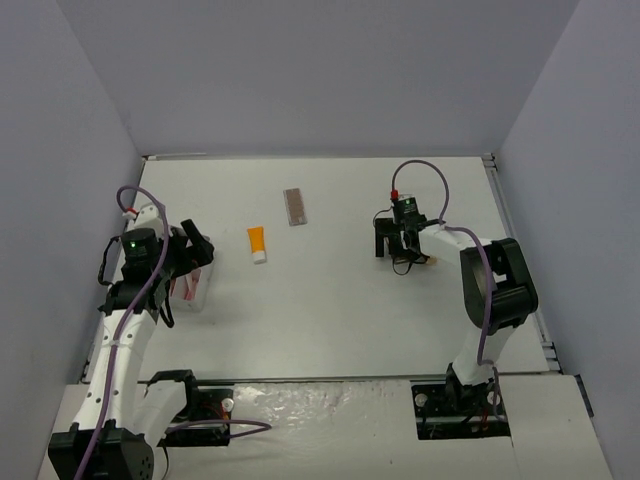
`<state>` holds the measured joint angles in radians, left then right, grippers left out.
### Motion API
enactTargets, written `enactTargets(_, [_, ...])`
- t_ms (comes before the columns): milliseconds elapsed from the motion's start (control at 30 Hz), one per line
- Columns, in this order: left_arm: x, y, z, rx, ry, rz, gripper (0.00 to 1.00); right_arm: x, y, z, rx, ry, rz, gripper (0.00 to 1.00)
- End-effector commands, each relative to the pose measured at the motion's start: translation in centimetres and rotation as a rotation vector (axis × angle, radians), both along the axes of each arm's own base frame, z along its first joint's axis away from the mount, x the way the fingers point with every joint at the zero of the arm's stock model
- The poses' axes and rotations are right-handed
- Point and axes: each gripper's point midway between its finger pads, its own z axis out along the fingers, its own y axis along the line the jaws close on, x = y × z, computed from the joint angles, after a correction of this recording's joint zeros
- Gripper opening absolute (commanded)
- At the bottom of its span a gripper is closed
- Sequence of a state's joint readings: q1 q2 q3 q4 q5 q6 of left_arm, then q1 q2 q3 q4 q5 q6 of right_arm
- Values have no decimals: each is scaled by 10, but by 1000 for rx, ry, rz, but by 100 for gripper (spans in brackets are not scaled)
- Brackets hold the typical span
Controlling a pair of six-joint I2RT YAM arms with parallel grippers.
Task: Organize the makeup
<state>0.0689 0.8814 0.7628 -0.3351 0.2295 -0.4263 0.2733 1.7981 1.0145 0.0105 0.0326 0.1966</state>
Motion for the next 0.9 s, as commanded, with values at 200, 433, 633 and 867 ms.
enactTargets(200, [18, -22, 42, -75, -120, -89, 97, -4, 15, 7, 54, -19, 47, 46])
enactTargets(433, [10, -72, 58, -189, -125, -234, 97, -22, 80, 43, 96, -154, 205, 20])
enactTargets(633, [-2, -119, 79, -273, -139, -330, 97, -56, 165, 108, 264, -402, 397, 9])
enactTargets(867, [-14, -155, 84, -328, -111, -400, 97, -115, 236, 172, 410, -628, 606, 8])
